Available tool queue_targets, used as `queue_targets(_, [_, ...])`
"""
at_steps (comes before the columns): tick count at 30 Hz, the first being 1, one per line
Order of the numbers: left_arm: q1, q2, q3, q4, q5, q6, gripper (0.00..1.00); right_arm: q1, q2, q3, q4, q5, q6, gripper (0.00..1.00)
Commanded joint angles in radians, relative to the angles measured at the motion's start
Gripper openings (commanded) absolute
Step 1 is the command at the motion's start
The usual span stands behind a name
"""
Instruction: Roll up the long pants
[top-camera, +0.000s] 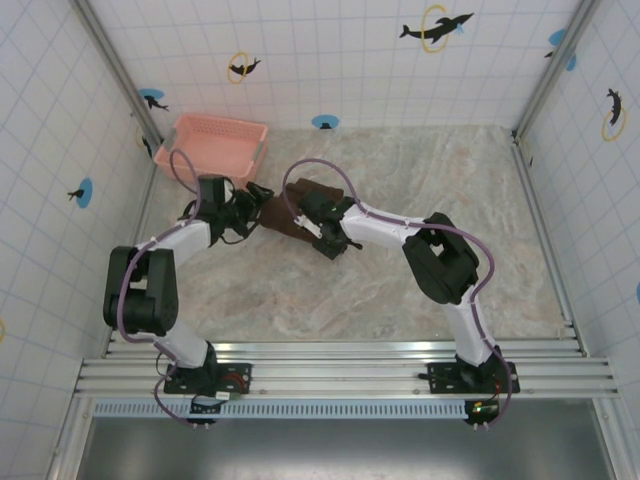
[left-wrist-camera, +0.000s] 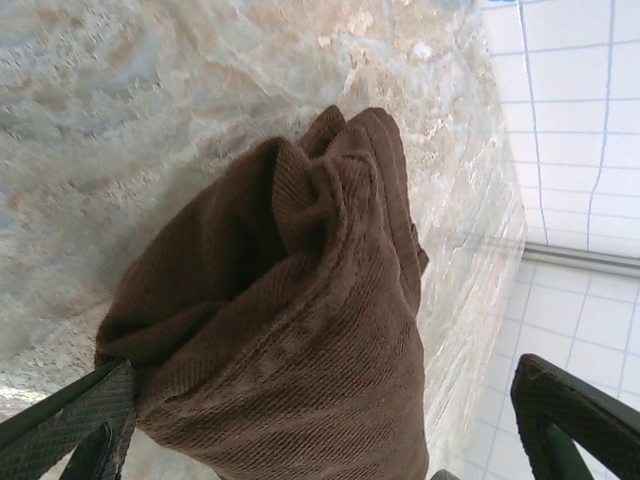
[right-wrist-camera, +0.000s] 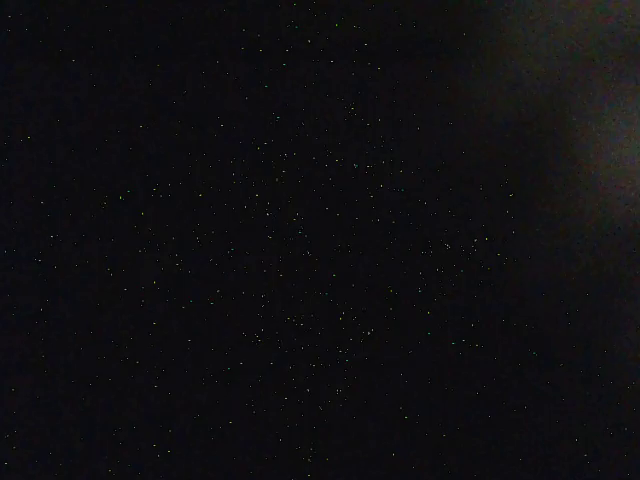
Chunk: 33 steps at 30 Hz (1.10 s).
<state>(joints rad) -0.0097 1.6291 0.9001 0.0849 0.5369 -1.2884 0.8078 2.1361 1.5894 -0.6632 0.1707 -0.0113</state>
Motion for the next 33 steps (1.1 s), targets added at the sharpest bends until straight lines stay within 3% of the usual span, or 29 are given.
queue_targets(1, [-0.032,0.017,0.023,-0.039,-0.010,-0.005,0.97,-0.009,0.101,-0.050,-0.173,-0.056,0.033,0.00])
queue_targets(6, [-0.066,0.090,0.200,-0.310,-0.036,0.085,0.97,-0.004,0.116,-0.035,-0.173,-0.053,0.043,0.00])
queue_targets(9, [-0.075,0.156,0.336,-0.567,-0.091,0.153,0.97,0.000,0.125,-0.028,-0.170,-0.053,0.054,0.00])
queue_targets(11, [-0.076,0.177,0.365,-0.638,-0.132,0.162,0.97,0.002,0.131,-0.028,-0.159,-0.057,0.064,0.00])
queue_targets(23, [-0.089,0.274,0.372,-0.615,-0.192,0.096,0.97,0.010,0.142,-0.026,-0.147,-0.068,0.088,0.00])
queue_targets(33, [-0.141,0.250,0.269,-0.343,-0.243,-0.031,0.97,0.003,0.135,-0.029,-0.138,-0.123,0.089,0.00])
